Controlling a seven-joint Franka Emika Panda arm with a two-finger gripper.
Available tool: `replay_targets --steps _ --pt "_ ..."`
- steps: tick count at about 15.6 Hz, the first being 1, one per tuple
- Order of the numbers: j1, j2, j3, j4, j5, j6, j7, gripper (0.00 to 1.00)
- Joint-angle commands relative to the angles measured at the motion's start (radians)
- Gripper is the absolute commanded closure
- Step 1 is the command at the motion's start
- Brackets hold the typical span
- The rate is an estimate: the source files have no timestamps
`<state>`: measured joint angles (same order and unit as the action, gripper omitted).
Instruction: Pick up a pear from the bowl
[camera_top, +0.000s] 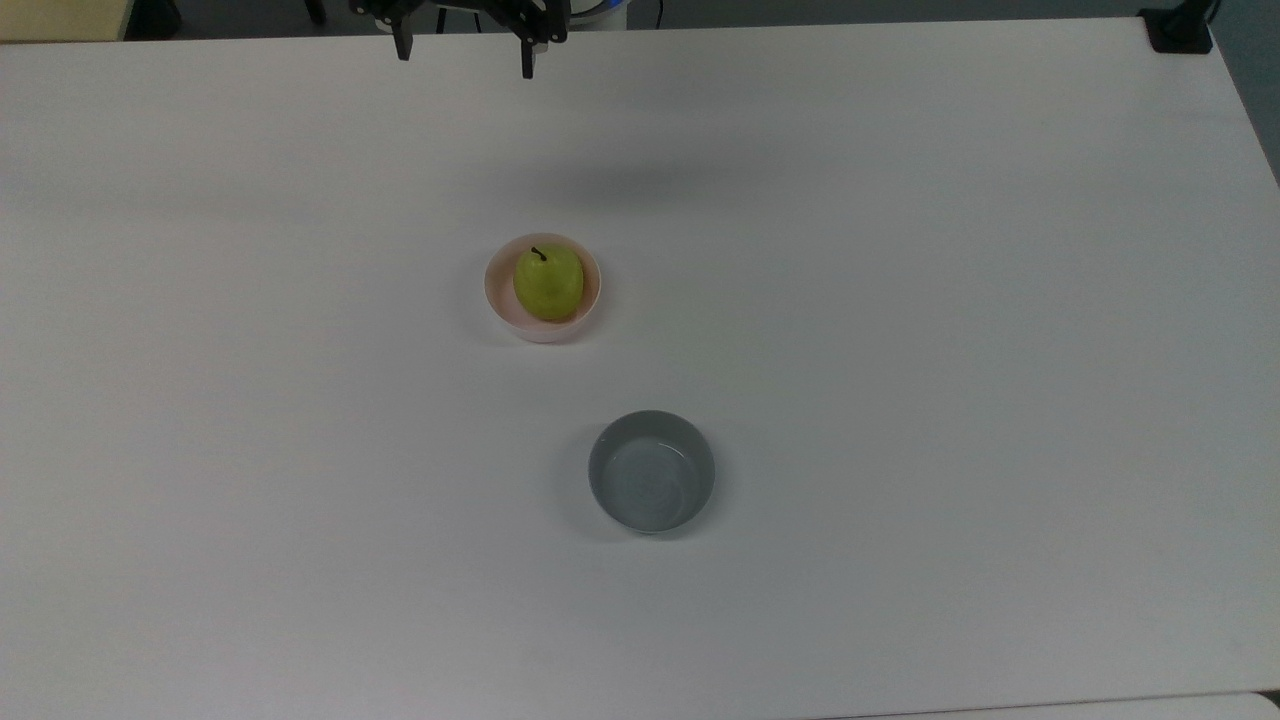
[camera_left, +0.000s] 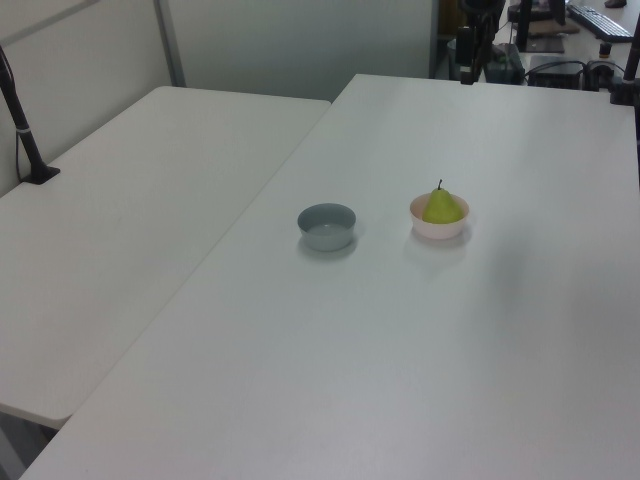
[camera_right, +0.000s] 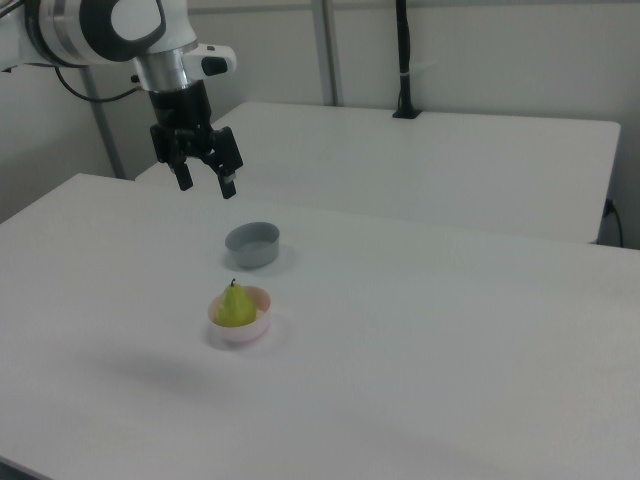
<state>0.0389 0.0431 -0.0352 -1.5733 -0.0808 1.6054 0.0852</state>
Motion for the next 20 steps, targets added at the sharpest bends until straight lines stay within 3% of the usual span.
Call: replay_targets --steps 1,13,20 --pt "-0.005 0.004 -0.003 0.013 0.016 -0.021 -0.015 0.0" --pt "-0.004 0.006 -0.002 0.01 0.016 -0.016 -0.024 0.0" --pt "-0.004 0.012 -0.002 -0.005 0.019 -0.016 -0.221 0.0"
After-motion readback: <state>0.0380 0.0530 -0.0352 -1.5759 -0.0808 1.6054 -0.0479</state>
